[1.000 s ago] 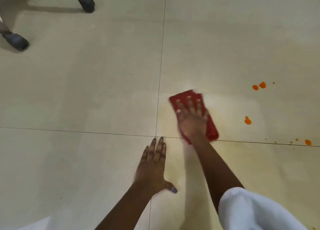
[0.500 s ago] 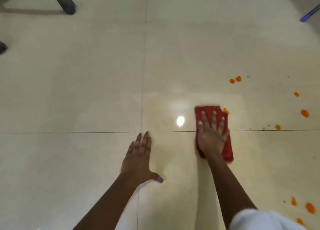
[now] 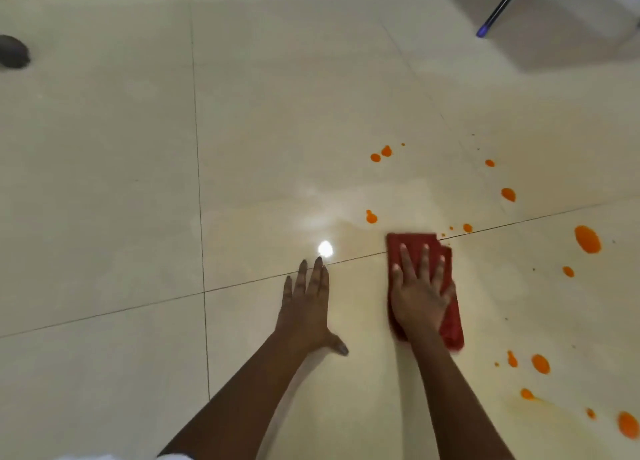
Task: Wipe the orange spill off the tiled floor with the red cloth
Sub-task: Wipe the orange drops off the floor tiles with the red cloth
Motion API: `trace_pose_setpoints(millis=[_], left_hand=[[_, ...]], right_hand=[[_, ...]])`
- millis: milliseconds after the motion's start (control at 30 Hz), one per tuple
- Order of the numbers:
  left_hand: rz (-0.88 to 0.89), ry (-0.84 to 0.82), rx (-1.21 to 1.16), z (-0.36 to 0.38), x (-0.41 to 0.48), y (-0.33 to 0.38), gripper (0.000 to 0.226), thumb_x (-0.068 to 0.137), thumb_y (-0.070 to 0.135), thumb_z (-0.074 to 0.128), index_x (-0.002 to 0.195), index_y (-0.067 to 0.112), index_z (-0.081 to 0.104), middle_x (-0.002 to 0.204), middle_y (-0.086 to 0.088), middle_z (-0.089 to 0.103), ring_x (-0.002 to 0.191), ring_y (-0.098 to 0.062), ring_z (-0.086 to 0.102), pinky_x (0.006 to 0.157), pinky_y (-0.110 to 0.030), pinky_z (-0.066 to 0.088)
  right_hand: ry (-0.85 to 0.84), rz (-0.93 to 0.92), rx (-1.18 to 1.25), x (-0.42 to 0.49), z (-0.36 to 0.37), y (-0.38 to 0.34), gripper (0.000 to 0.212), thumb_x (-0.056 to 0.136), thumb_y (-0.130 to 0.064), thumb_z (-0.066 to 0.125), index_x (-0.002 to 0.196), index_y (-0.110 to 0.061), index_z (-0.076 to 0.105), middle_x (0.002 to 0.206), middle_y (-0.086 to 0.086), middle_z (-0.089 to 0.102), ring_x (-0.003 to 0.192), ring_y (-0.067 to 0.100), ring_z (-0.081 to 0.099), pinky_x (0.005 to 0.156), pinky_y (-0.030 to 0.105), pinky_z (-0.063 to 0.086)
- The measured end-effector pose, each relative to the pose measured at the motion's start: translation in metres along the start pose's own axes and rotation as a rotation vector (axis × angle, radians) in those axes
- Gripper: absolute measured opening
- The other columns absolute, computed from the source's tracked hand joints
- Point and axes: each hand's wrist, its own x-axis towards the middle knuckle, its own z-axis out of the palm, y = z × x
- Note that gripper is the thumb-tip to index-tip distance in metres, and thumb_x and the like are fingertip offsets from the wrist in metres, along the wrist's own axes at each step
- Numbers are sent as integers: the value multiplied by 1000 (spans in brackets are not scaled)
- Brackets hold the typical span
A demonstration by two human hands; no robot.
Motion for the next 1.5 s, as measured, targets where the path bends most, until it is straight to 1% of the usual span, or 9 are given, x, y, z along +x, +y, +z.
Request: trace_pose_setpoints(millis=[233, 467, 633, 767, 900, 1067, 1200, 1333, 1500], left_hand=[[-23, -32, 2, 5, 10, -3, 141, 57, 67, 72, 146, 8, -20, 147, -2, -39, 137, -26, -35, 114, -47, -12], [-43, -69, 27, 3, 11, 2, 141, 59, 65, 72, 144, 5, -23, 136, -2, -47, 125, -24, -42, 114, -49, -11], [-41, -75, 42, 2, 10, -1, 141, 59, 68, 71, 145, 7, -22, 136, 0, -46, 126, -22, -42, 114, -48, -11], [-41, -76, 66, 3, 10, -1, 141, 59, 70, 69, 144, 6, -24, 135, 0, -47, 125, -21, -41, 115, -47, -9], [-55, -85, 81, 1, 11, 2, 142, 58, 70, 69, 144, 5, -23, 134, -2, -47, 127, -24, -40, 115, -49, -7], [-39, -79, 63, 1, 10, -1, 141, 59, 73, 66, 145, 6, -22, 136, -1, -46, 138, -28, -33, 115, -48, -8], [-42, -84, 61, 2, 10, -2, 141, 59, 73, 66, 144, 6, -24, 139, 0, -45, 137, -27, -34, 115, -47, -9], [-46, -69, 50, 4, 13, -3, 141, 59, 71, 68, 144, 6, -23, 137, 1, -45, 134, -24, -37, 115, -47, -9], [-37, -66, 50, -1, 14, -6, 140, 58, 71, 69, 147, 6, -18, 152, -5, -34, 141, -29, -27, 116, -48, -4]], right_hand=[[-79, -397, -77, 28, 15, -79, 50, 96, -49, 11, 144, -45, 0, 157, -7, -8, 144, 23, -12, 112, 53, -2], [45, 218, 23, 27, -18, 30, 52, 98, -44, 21, 147, -41, 5, 158, -3, -5, 144, 24, -9, 112, 58, 4], [-71, -347, -78, 13, 10, -39, 51, 96, -48, 10, 144, -44, -7, 152, -9, -19, 143, 22, -16, 112, 52, -2], [-25, -9, -13, 92, -29, 30, 50, 98, -47, 17, 146, -43, 0, 158, -5, -8, 144, 22, -11, 113, 56, 3], [51, 234, 34, 27, -26, 59, 51, 98, -44, 18, 147, -41, 2, 158, -4, -7, 144, 23, -11, 113, 56, 3], [-95, -286, -19, 37, -3, -28, 50, 98, -45, 17, 145, -44, 0, 157, -7, -11, 143, 23, -15, 112, 53, -3], [-31, 34, 40, 98, -30, 31, 51, 98, -47, 17, 146, -44, 2, 158, -6, -7, 144, 23, -11, 112, 56, 1], [70, 324, 36, 23, -20, 58, 53, 98, -45, 18, 147, -40, 0, 158, -1, -8, 144, 27, -11, 111, 57, 3], [-90, -245, -57, -21, 8, -4, 52, 98, -49, 16, 144, -44, -6, 155, -5, -16, 142, 25, -18, 111, 53, -7]])
